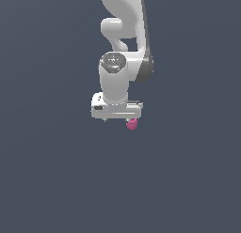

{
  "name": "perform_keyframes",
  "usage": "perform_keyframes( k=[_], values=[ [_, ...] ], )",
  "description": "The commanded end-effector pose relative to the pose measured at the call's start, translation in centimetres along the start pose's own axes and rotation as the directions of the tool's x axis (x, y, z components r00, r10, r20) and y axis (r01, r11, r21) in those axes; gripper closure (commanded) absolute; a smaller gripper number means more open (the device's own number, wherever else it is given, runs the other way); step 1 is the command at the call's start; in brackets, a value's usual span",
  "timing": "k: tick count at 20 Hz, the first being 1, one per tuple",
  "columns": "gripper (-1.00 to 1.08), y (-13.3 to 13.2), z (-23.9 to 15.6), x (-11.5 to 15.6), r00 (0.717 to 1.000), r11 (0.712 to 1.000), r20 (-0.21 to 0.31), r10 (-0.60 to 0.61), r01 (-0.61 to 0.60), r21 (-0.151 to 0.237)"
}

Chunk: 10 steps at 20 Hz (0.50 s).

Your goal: Pick up the object and move it to a goal position.

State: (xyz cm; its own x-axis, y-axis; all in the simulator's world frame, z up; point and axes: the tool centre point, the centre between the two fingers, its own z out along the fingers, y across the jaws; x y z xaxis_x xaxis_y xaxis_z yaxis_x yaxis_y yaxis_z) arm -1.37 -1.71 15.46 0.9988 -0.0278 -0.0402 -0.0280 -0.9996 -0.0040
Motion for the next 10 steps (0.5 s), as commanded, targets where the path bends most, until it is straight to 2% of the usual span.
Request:
perform_keyframes(
  k=[1,10],
  values=[
    [-0.92,0.0,0.0,0.0,1.0,1.0,0.0,0.0,0.0,0.0],
    [-0.92,-0.02,0.16,0.2,0.999,0.999,0.001,-0.034,0.034,-0.002]
  ],
)
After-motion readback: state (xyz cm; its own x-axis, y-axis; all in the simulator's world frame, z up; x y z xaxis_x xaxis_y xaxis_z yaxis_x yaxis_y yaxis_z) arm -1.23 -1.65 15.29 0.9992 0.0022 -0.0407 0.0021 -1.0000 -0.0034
